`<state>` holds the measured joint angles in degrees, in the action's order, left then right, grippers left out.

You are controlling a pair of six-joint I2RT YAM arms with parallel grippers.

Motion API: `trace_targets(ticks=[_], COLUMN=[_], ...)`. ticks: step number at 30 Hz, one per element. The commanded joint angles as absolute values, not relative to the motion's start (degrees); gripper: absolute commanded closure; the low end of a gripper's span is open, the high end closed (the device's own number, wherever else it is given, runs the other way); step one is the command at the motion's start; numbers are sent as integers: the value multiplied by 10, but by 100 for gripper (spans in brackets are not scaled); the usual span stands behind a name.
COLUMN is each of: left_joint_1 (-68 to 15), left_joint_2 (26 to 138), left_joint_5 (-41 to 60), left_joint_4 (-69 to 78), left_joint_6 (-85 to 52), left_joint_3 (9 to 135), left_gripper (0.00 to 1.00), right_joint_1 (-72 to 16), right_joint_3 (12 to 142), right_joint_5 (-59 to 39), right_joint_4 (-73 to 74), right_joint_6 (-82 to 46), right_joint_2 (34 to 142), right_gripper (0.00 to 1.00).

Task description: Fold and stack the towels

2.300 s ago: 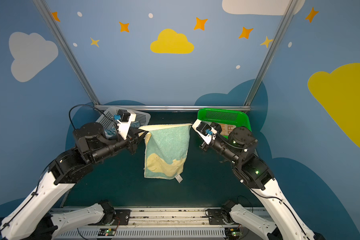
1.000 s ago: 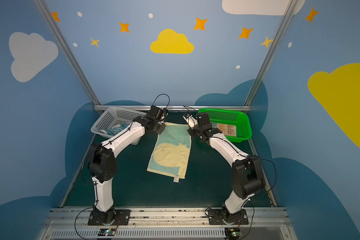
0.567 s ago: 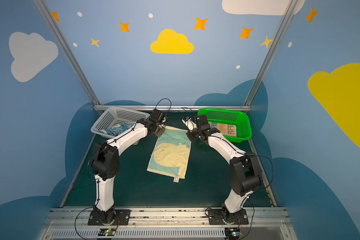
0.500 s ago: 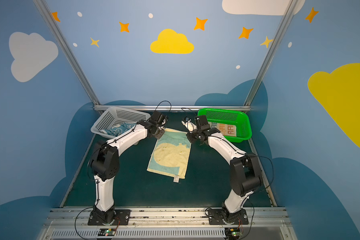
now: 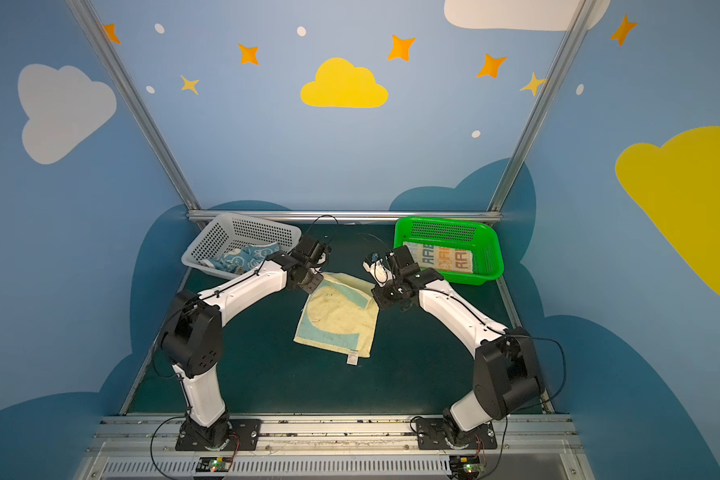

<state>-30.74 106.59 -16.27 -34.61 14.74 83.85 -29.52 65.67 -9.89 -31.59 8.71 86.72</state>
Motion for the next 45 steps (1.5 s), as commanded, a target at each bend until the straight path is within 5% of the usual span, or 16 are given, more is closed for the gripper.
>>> trace_targets(ticks=[1, 8, 11, 15, 27, 45], left_joint_1=[-323, -361, -362, -362, -354, -342], left_joint_2=[1029, 993, 999, 1010, 1014, 1025], left_joint_5=[-182, -186, -188, -189, -149, -117], left_joint_4=[-371, -356, -355, -355, -362, -371], left_joint_6=[123, 102, 92, 87, 73, 65], left_joint_3=[810, 751, 748, 751, 770, 798], left_gripper=[96, 96, 96, 96, 96, 96], right_joint_1=[-305, -329, -354, -358, -414, -435], right_joint_3=[632, 575, 523, 449, 408, 429], right_joint_5=[-94, -139, -154, -193, -135, -133], right_joint_4=[-354, -317, -232, -76, 151, 195], right_joint_6=[56, 38, 51, 90, -52, -80], right_joint_2=[834, 785, 765, 762, 903, 989], right_gripper=[100, 100, 72, 61, 58, 63])
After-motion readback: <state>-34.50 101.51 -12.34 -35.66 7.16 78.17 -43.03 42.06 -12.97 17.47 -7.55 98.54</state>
